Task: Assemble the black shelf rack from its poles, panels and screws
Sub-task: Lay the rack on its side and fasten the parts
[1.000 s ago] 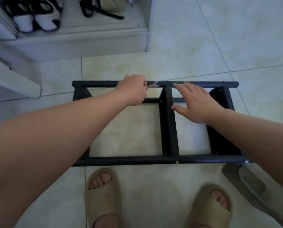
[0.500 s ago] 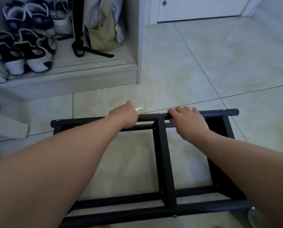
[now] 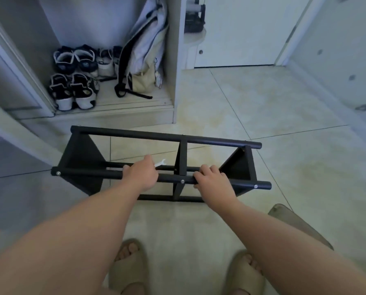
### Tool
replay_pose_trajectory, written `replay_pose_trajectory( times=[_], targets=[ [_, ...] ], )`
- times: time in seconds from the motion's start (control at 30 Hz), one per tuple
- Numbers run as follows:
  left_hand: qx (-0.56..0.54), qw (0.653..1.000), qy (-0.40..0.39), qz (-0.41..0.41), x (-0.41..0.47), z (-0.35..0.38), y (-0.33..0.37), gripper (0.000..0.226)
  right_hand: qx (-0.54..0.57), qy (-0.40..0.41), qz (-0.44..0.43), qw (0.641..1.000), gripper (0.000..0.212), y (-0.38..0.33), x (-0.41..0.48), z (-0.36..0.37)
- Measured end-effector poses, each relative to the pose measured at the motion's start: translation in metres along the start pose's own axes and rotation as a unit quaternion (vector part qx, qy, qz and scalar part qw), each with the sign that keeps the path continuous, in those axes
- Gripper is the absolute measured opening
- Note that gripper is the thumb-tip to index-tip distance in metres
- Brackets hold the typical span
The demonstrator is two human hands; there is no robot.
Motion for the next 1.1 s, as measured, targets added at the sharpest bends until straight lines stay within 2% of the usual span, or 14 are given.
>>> replay_pose_trajectory(
  times=[0.23,0.6,0.87,1.03,1.1],
  targets=[
    [-0.004,1.0,-0.005,0.01,-0.026,0.024,0.009,0.011,-0.01,0.006,0.005,1.0,0.03,0.006,-0.036,0.017],
    [-0.02,0.997,-0.051,0.045,-0.068,0.064,0.063,0.015,0.034,-0.13,0.057,0.989,0.03,0.054,-0.088,0.017],
    [-0.056,0.996,-0.055,0.044,-0.124,0.089,0.078,0.014,0.048,-0.146,0.077,0.985,0.031,0.06,-0.156,0.02],
    [-0.057,0.989,-0.129,0.036,-0.137,0.093,0.077,0.005,0.04,-0.194,0.057,0.979,0.032,0.05,-0.173,0.025],
    [-0.052,0.985,-0.157,0.048,-0.137,0.092,0.077,0.004,0.04,-0.208,0.054,0.976,0.043,0.047,-0.169,0.025]
  ],
)
Point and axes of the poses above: each hand's wrist, its own x-axis towards the middle knuckle, its own z-axis out of the palm, y = z × x, the point moved 8 cm from there along x, towards the middle knuckle, and after that the axes turned 11 degrees about z, right-handed, at the moved point
